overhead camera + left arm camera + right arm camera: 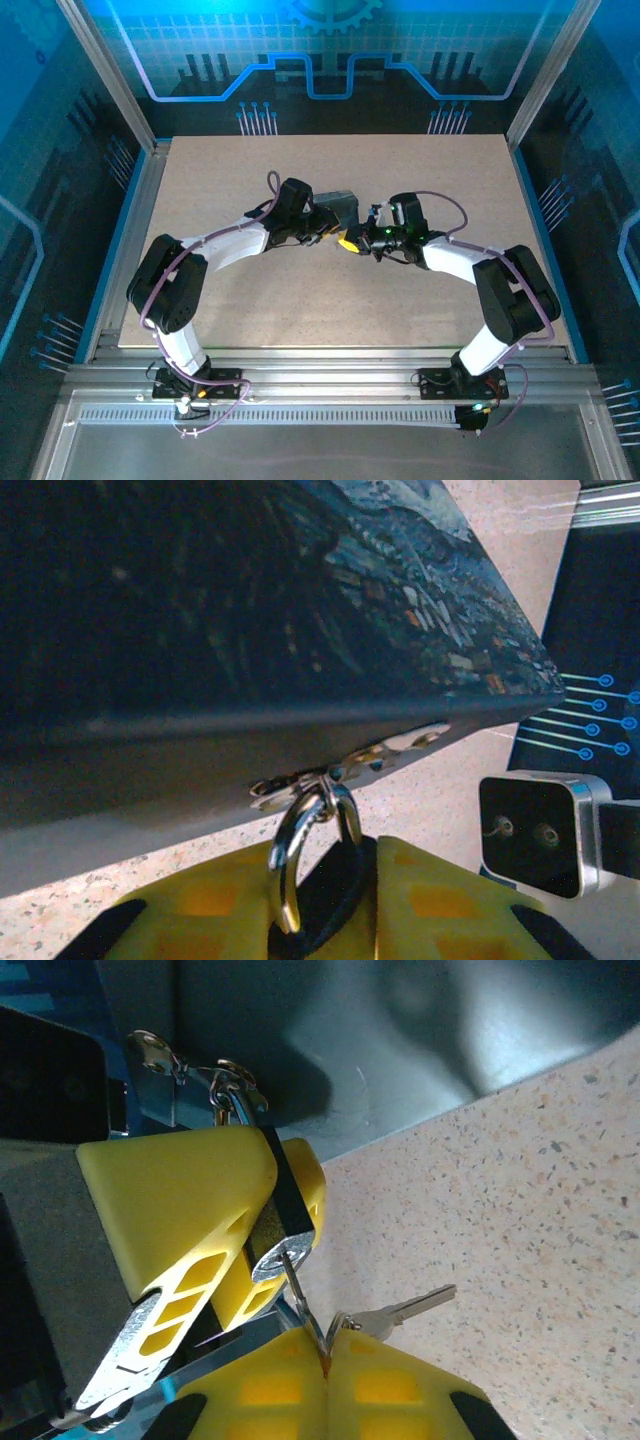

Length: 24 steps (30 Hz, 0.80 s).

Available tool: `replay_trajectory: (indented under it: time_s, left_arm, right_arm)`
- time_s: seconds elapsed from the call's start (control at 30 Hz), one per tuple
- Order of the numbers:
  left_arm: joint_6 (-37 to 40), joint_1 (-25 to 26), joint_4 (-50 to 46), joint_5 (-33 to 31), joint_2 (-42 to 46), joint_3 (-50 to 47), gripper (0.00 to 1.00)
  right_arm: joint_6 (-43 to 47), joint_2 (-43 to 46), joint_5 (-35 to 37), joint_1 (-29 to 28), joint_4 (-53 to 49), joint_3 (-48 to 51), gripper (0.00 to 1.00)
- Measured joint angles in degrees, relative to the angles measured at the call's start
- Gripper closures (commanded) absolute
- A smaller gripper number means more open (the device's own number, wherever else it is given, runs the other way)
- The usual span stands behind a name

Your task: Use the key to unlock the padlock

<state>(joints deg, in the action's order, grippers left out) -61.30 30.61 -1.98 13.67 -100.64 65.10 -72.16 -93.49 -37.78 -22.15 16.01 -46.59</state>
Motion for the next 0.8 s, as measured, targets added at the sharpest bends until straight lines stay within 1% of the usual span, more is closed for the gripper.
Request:
replay_trajectory:
  time_s: [0.17, 0.33, 0.63, 0.8]
  left_arm:
    - [0.7, 0.0, 1.6, -0.9, 0.8, -1.3, 1.0]
    - [1.7, 0.0, 5.0, -1.9, 2.4, -4.1, 1.0]
    - [2.8, 0.7, 11.6, -3.3, 2.9, -7.9, 1.0]
    - [3.9, 0.7, 14.4, -4.5, 2.9, -9.6, 1.0]
  right_arm:
    - [-7.0, -1.4, -1.4, 0.0, 5.8, 1.4, 1.0]
    - [-15.7, -2.3, -1.9, -0.1, 11.5, 3.2, 1.0]
    - [-31.4, -3.3, 1.8, -1.2, 20.8, 7.3, 1.0]
    - [-34.7, -5.3, 2.4, -1.9, 23.2, 6.9, 1.0]
